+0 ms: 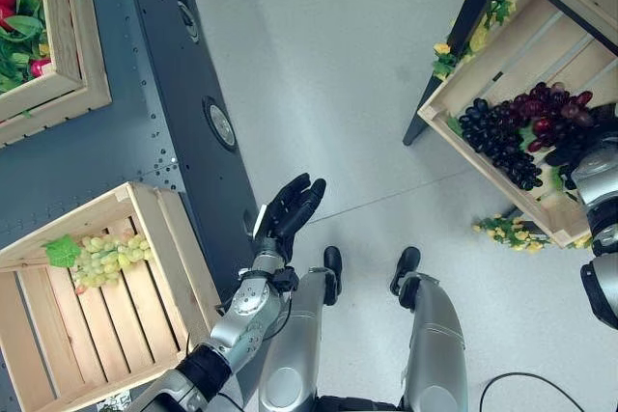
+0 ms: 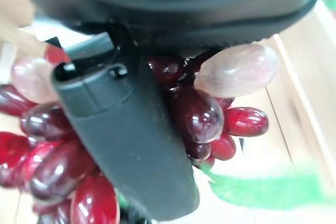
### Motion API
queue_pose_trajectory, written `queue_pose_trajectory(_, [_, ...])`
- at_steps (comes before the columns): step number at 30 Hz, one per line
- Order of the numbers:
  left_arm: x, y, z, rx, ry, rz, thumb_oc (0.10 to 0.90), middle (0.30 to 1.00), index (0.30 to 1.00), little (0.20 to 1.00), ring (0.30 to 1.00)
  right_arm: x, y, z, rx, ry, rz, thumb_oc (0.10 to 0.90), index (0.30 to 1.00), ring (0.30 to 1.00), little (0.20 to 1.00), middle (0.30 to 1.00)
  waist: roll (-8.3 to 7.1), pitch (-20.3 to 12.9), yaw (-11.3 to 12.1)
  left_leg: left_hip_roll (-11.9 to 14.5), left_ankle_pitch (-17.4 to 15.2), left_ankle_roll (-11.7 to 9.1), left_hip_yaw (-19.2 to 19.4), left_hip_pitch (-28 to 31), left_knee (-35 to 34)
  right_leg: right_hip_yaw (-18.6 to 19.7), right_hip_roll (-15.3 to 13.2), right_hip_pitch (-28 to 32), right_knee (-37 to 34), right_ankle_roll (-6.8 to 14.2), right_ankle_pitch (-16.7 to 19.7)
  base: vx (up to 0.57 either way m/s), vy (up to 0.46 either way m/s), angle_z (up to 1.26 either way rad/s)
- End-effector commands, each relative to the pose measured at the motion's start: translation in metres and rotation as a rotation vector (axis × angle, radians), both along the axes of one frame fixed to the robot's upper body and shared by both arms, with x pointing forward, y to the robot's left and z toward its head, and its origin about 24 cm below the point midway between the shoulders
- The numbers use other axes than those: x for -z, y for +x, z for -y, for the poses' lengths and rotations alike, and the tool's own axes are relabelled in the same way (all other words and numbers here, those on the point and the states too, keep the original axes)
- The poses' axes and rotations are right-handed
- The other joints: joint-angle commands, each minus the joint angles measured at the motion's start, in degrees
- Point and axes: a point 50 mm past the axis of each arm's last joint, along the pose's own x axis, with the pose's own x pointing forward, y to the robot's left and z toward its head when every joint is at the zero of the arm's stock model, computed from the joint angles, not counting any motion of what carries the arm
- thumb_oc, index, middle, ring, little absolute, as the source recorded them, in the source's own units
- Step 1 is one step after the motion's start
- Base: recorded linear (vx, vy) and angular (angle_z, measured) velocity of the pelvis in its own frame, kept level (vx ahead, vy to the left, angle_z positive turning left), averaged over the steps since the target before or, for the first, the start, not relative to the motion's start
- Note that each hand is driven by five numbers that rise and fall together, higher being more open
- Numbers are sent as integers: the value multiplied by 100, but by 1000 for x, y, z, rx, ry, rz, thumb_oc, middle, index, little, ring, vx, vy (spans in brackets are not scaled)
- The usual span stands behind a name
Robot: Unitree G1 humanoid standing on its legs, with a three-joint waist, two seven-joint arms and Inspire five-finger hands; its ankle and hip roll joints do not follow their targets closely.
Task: Pick up the fruits from the basket on one side to the basket on the other side
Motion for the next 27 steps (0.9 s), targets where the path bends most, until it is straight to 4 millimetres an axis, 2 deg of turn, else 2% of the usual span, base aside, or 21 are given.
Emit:
queue_pose_trajectory(1, [-29,-6,7,26,-74,181,800,900,900,900,900,-91,-21,13,95,-231,274,800,900,900,900,900,17,-87,32,-35,-624,-24,153,254,-158,-126,53,271,48,7,-425,0,0,0])
queue_pose_trajectory(9, [-30,-8,7,34,-84,185,800,900,900,900,900,-103,-28,13,156,-336,386,800,900,900,900,900,73,-87,41,-66,-640,-20,151,265,-178,-139,39,303,-2,-4,-440,0,0,0])
queue_pose_trajectory(10, [-30,-8,7,35,-86,184,800,900,900,900,900,-106,-29,12,153,-358,400,400,300,300,300,300,80,-87,37,-69,-649,-21,151,258,-158,-138,34,298,12,-5,-445,0,0,0])
queue_pose_trajectory(14, [-30,-9,6,35,-93,185,800,900,900,900,900,-110,-31,13,156,-379,394,400,300,300,300,300,100,-87,14,-74,-647,-32,159,222,-137,-114,31,255,26,-9,-452,0,0,0])
queue_pose_trajectory(15, [-30,-10,7,35,-93,186,800,900,900,900,900,-108,-32,15,162,-365,378,800,900,900,900,900,102,-87,11,-72,-645,-32,160,221,-142,-110,32,253,21,-10,-449,0,0,0])
queue_pose_trajectory(23, [-31,-9,7,40,-89,184,800,900,900,900,900,-98,-29,20,175,-278,313,800,900,900,900,900,97,-87,46,-75,-640,-29,156,234,-160,-121,37,262,18,-25,-454,0,0,0])
queue_pose_trajectory(24, [-30,-9,7,40,-88,184,800,900,900,900,900,-98,-29,20,171,-262,316,800,900,900,900,900,97,-87,48,-75,-638,-28,156,235,-163,-122,37,264,14,-25,-452,0,0,0])
queue_pose_trajectory(25, [-31,-9,8,41,-88,185,800,900,900,900,900,-94,-27,22,144,-147,356,800,900,900,900,900,101,-87,50,-80,-633,-28,155,244,-182,-126,40,271,-1,-28,-452,0,0,0])
queue_pose_trajectory(27, [-30,-9,8,39,-89,183,800,900,900,900,900,-94,-26,18,122,-152,374,800,900,900,900,900,106,-87,46,-80,-636,-32,161,265,-196,-115,46,277,1,-34,-460,0,0,0])
